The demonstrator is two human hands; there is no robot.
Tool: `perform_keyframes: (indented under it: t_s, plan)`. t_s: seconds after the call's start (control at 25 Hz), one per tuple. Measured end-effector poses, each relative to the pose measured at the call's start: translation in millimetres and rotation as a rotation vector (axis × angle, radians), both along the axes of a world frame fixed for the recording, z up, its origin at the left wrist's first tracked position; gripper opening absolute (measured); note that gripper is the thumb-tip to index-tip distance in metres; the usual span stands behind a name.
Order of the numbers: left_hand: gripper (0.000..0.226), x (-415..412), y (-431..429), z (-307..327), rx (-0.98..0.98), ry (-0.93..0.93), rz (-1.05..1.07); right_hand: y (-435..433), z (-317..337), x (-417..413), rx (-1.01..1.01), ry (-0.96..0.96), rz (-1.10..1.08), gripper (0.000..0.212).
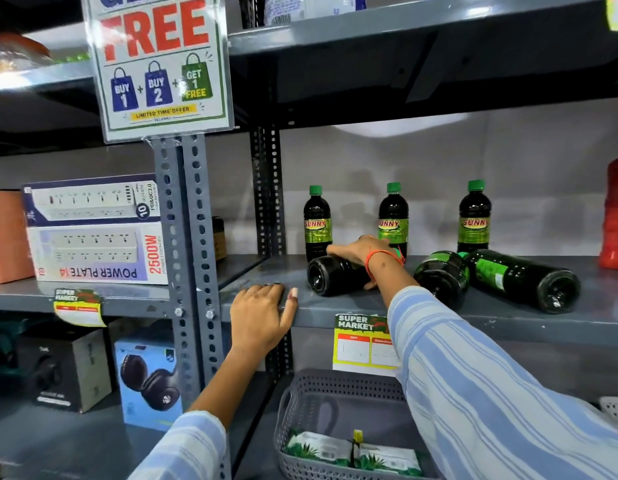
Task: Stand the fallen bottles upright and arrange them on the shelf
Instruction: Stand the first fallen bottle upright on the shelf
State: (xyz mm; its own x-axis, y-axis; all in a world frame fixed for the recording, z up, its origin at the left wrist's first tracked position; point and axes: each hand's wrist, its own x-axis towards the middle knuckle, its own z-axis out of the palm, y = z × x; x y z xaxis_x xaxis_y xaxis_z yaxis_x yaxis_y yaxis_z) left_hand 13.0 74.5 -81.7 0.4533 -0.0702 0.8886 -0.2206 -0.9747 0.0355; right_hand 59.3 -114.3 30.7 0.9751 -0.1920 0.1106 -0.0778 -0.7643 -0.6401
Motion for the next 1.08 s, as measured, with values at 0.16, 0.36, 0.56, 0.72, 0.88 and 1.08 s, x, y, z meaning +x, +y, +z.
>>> perform_keyframes:
  t_s: [0.16,0.36,0.56,0.72,0.88,1.08]
  plan:
    - [0.05,0,-1,0,-0.029,-0.027,0.0,15,0,-14,-0.09,-0.336,0.035,0.073]
    - [0.047,2,-2,-3,-0.034,-0.042,0.019,51,-22,-42,-0.336,-0.923,0.101,0.061]
    - [0.047,0,-4,-2,-0.044,-0.05,0.044,59,-32,-36,-0.424,-1.036,0.039,0.069]
    - [0.046,-4,-5,-1,-0.043,-0.028,0.049,62,-38,-33,-0.515,-1.063,0.01,0.074]
    - [0.047,-6,-5,-2,-0.046,0.003,0.055,71,-41,-33,-0.605,-1.044,0.074,0.075]
    - [0.048,-9,-5,-4,-0.069,0.022,0.077,67,-45,-39,-0.586,-1.075,0.073,0.093]
